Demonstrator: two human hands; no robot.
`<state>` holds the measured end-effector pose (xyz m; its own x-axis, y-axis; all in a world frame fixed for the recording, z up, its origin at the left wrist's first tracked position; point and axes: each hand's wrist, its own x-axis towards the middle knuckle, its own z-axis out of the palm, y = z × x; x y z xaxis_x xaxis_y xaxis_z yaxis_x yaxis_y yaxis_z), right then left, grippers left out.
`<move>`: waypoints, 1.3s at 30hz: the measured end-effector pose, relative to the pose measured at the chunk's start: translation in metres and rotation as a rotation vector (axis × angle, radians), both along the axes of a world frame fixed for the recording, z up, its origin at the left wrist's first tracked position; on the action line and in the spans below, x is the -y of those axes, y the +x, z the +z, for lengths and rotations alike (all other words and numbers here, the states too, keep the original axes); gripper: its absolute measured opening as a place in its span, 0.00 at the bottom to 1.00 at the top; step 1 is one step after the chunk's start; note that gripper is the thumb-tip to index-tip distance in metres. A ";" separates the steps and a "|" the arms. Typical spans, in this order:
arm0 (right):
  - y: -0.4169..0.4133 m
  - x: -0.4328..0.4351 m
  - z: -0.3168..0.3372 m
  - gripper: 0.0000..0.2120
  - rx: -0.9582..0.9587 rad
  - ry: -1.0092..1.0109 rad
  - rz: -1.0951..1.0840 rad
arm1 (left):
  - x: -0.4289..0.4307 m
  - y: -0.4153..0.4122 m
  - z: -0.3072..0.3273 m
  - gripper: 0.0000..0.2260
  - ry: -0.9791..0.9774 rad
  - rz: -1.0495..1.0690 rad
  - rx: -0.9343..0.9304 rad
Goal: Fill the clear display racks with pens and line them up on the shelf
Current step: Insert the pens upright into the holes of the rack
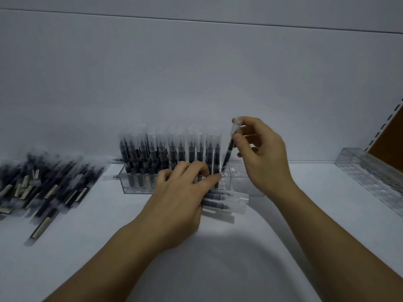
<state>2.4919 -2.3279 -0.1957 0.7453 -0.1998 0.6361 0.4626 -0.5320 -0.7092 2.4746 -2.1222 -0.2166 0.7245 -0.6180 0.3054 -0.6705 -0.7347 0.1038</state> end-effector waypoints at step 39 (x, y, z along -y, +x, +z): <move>-0.022 0.024 0.033 0.07 -0.292 0.183 0.603 | -0.007 0.004 0.007 0.24 -0.348 -0.090 -0.196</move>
